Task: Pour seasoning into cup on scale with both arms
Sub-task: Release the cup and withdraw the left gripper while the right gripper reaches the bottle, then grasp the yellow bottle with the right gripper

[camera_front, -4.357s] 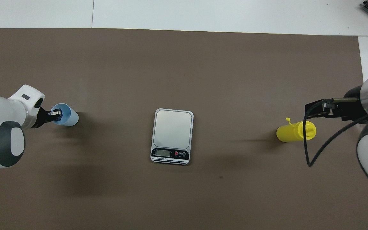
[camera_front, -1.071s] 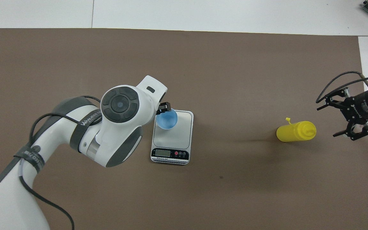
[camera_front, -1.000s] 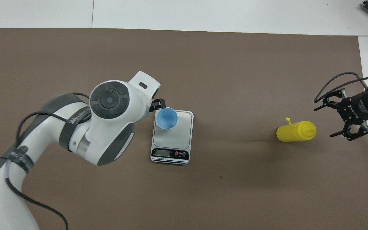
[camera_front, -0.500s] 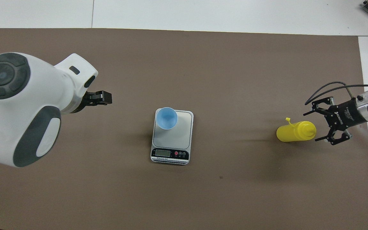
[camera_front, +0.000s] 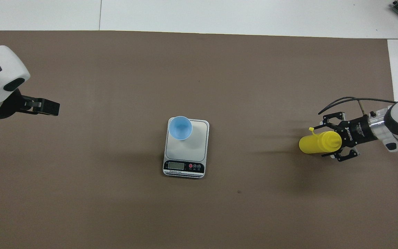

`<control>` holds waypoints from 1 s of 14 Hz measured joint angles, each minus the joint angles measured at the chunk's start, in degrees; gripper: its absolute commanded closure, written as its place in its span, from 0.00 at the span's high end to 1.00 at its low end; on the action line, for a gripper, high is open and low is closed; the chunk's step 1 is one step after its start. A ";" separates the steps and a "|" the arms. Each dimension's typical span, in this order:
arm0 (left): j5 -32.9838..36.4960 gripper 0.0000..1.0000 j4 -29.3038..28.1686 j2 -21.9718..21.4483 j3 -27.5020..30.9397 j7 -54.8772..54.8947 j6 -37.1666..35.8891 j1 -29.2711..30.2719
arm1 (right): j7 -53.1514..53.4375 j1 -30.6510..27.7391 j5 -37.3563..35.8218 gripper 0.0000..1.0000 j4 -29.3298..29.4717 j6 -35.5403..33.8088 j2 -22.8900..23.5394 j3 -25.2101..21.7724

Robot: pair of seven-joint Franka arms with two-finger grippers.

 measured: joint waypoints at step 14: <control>-5.92 1.00 8.10 2.43 -0.76 1.19 -7.96 5.04 | 2.31 2.92 5.21 0.00 -0.67 2.10 -1.98 0.34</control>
